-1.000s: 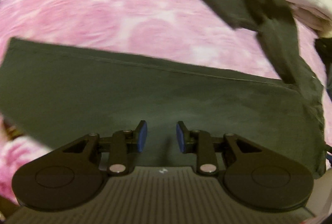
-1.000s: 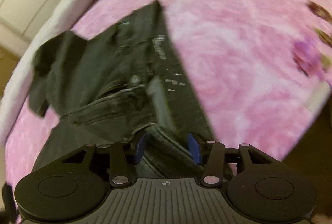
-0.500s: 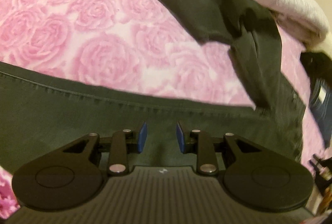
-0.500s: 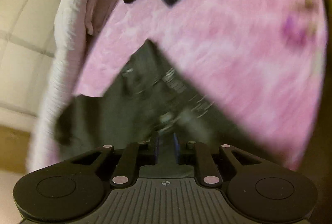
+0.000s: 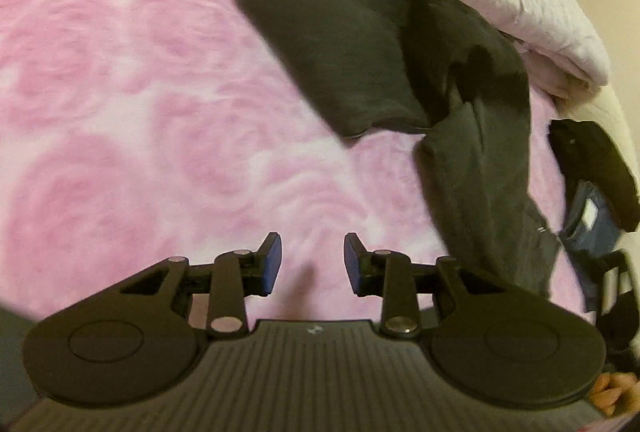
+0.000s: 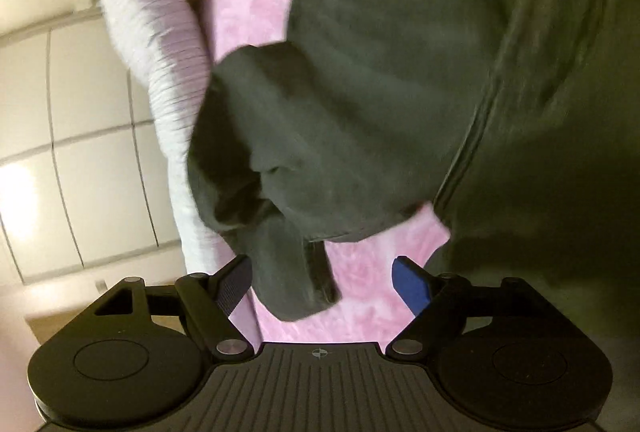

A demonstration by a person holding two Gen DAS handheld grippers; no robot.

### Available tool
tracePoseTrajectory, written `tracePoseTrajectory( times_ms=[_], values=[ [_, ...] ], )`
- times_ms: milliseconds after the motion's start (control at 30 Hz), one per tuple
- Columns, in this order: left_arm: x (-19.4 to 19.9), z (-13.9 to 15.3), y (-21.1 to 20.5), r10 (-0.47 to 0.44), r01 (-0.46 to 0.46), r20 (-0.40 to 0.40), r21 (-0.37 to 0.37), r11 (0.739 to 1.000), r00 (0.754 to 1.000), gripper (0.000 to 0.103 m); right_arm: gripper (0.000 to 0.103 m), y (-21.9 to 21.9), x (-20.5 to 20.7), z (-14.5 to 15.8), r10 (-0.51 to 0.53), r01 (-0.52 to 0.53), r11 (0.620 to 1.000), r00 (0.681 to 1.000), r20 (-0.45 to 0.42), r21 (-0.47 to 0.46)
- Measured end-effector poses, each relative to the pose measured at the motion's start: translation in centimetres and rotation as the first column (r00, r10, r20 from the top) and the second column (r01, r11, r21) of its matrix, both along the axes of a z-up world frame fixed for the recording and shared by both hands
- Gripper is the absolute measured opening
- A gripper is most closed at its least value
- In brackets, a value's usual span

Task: Fold clothes

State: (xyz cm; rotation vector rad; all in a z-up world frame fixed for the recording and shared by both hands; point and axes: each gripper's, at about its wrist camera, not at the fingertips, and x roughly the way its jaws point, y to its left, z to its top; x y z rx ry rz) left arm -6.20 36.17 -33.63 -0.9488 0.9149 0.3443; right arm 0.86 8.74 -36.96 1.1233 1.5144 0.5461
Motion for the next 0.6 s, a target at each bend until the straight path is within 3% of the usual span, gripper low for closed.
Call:
tracePoseTrajectory(
  times_ms=[67,133,200,333,500,600],
  values=[
    [1.3,-1.0,0.7,0.029,-0.026,0.037,-0.081,0.996,0.999,0.028,0.08,0.6,-0.2,-1.1,-0.042,0.042,0.999,0.999,-0.032,-0.019],
    [2.0,-2.2,1.5,0.139,-0.121,0.078,-0.197,0.973,0.987,0.029,0.08,1.0,-0.1,-1.9,-0.062,0.061,0.997,0.998,-0.033,-0.049],
    [2.4,-3.5,2.0,0.274,-0.234,0.099,-0.297,0.926,0.957,0.029,0.08,1.4,0.4,-2.4,-0.07,0.069,0.995,0.998,-0.009,-0.068],
    [3.2,-5.3,2.1,0.475,-0.409,0.089,-0.386,0.827,0.875,0.029,0.08,2.4,1.2,-3.4,-0.087,0.086,0.991,0.996,-0.01,-0.099],
    [4.3,-7.8,1.4,0.616,-0.538,0.029,-0.453,0.71,0.788,0.03,0.084,3.8,2.1,-4.2,-0.083,0.079,0.989,0.996,-0.026,-0.129],
    [4.9,-8.5,1.1,0.668,-0.573,0.027,-0.488,0.658,0.744,0.03,0.087,4.8,2.6,-4.3,-0.089,0.082,0.983,0.995,-0.037,-0.164]
  ],
)
